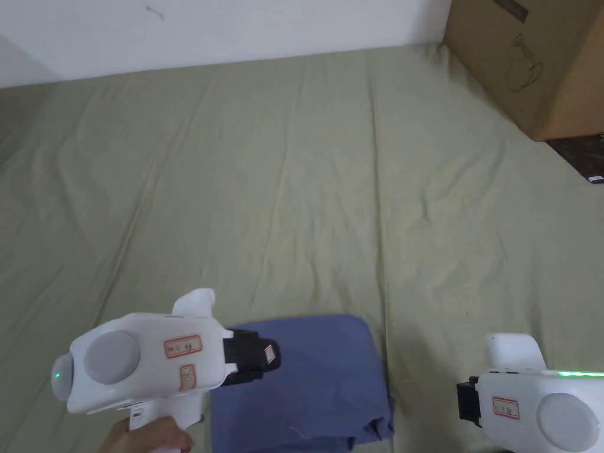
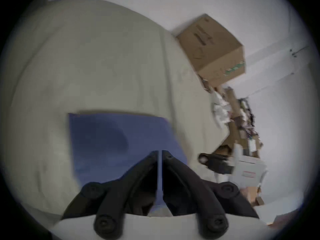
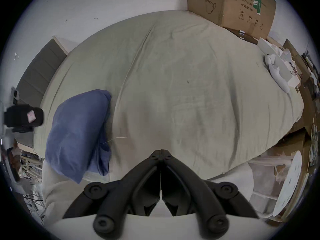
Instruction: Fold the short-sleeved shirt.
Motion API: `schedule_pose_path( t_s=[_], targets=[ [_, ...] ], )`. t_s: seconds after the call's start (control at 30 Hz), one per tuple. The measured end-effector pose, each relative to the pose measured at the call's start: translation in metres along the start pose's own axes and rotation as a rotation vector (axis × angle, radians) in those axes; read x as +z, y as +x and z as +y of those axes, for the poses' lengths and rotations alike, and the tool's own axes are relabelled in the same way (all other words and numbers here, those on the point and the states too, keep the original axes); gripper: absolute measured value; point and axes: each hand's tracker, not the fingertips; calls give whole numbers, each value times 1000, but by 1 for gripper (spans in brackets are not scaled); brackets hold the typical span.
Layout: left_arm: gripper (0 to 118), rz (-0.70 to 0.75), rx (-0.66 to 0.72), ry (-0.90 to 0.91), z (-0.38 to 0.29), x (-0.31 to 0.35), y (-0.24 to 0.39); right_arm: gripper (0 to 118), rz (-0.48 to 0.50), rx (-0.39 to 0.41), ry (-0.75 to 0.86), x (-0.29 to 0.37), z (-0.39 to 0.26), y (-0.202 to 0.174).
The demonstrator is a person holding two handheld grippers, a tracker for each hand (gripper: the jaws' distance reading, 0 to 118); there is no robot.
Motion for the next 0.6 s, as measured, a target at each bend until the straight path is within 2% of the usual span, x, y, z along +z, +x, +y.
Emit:
schedule_pose_path(
  t_s=[0.1, 0.3, 0.6],
  targets=[
    [5, -27, 53, -71, -16, -12, -18, 0, 4, 11, 2, -3, 3, -2],
    [5, -137, 55, -133, -38, -53, 4, 0, 13, 20, -3, -4, 2, -7],
    [5, -99, -70, -177, -46, -74, 56, 0, 4, 10, -9, -3, -3, 0]
  ],
)
